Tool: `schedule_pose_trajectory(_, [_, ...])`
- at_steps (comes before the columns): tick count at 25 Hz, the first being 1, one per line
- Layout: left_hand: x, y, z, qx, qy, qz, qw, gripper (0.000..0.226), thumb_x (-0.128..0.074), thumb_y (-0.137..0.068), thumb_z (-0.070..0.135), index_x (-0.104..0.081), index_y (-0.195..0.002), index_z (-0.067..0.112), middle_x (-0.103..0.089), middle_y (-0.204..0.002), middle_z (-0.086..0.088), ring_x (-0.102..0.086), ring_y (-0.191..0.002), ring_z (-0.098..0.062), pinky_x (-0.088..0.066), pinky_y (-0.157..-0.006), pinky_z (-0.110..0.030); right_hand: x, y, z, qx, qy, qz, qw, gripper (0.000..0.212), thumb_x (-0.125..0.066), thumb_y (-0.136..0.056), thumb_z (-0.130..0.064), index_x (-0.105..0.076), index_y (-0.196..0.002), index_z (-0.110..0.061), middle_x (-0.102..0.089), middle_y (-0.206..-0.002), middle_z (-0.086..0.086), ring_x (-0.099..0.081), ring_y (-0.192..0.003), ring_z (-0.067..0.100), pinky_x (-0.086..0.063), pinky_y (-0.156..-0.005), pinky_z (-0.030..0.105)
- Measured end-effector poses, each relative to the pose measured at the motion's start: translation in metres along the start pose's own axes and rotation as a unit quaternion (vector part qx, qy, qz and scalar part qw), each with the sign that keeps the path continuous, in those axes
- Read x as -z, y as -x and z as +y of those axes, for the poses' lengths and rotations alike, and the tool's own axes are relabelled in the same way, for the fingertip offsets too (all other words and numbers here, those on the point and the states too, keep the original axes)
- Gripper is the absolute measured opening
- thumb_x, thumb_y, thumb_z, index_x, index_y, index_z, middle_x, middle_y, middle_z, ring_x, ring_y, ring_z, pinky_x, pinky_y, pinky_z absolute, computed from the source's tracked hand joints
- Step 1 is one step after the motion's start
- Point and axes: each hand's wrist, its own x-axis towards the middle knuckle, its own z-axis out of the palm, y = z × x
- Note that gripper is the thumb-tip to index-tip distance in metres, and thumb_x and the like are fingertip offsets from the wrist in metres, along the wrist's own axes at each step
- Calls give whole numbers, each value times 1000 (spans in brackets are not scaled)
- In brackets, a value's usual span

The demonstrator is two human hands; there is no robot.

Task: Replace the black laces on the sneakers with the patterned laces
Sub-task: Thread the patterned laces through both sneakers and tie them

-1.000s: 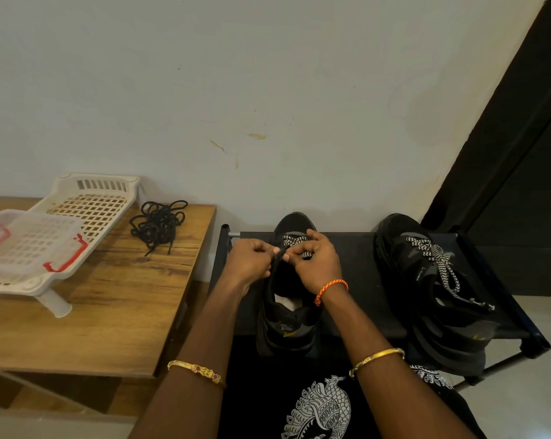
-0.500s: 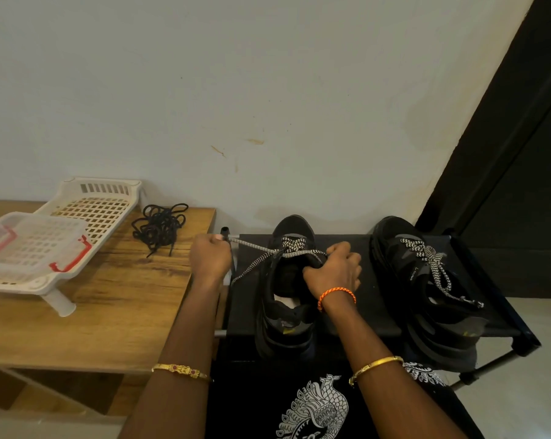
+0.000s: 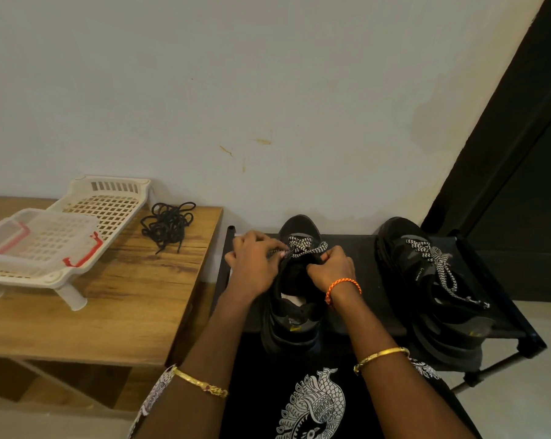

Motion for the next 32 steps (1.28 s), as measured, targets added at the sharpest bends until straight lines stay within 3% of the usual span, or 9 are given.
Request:
schedule_pose_trajectory(5, [-2,0,0,30,-20,38,999,14,-57,-92,22,-67,-100,25,-42,-127,2,-29,-125,-17,-20,-98,-38,-1,-6,2,-19,16,-20,1000,31,-61,-80,-11,-50,-109,-8,-50,-119,16,-48,-89,23,-43,-72,31])
schedule_pose_trajectory(11, [28,2,-19,216,-68,90,970,21,-61,-88,25,-67,-108,21,-39,-137,-8,-32,-130,-28,-21,-106,-51,-3,-9,1,-44,5,-32,998,40,-61,-80,-12,-49,-117,-7,-50,-122,17,-53,-98,28,-48,-75,34])
schedule_pose_trajectory(15, [26,3,-21,253,-92,78,960,20,-61,-85,26,-69,-101,20,-46,-131,-9,-38,-125,-28,-21,-105,-50,-2,-8,1,-47,1,-36,998,44,-61,-81,-12,-47,-122,-5,-49,-125,18,-52,-98,28,-48,-76,34])
schedule_pose_trajectory(18, [23,-1,-19,258,-35,45,965,20,-56,-83,28,-65,-72,14,-63,-86,-2,-52,-95,-23,-22,-106,-50,1,-9,3,-35,7,-35,999,38,-60,-80,-11,-50,-116,-5,-50,-122,17,-50,-94,26,-45,-73,33])
schedule_pose_trajectory(20, [21,-3,-22,222,-1,32,975,29,-55,-87,34,-64,-67,15,-62,-71,-1,-55,-81,-21,-36,-102,-49,1,-9,5,-22,11,-40,999,30,-61,-79,-10,-51,-107,-9,-51,-119,16,-53,-95,26,-46,-73,33])
schedule_pose_trajectory(23, [13,-4,-20,119,22,-47,992,20,-66,-88,29,-63,-102,15,-65,-94,0,-60,-96,-19,-46,-95,-41,2,-11,5,-15,12,-47,999,24,-62,-78,-10,-49,-97,-13,-51,-118,14,-54,-96,25,-46,-73,32])
schedule_pose_trajectory(25, [7,-7,-18,56,51,-96,993,44,-66,-87,18,-51,-129,17,-66,-109,-1,-59,-106,-17,-45,-97,-36,2,-12,5,-13,15,-51,999,23,-63,-78,-10,-49,-95,-14,-51,-117,14,-54,-95,25,-47,-74,32])
schedule_pose_trajectory(29, [8,-11,-8,36,160,-52,985,35,-58,-91,8,-53,-125,14,-66,-84,-1,-59,-81,-7,-45,-74,-18,4,-12,6,2,4,-56,998,24,-68,-77,-15,-49,-91,-18,-52,-116,13,-57,-96,24,-50,-80,33])
schedule_pose_trajectory(32, [20,-7,3,68,347,-40,935,22,-55,-94,6,-60,-116,9,-71,-81,-1,-66,-80,-8,-52,-83,-23,6,-4,0,74,67,9,995,20,-68,-77,-23,-51,-88,-23,-49,-109,2,-53,-98,21,-39,-96,38])
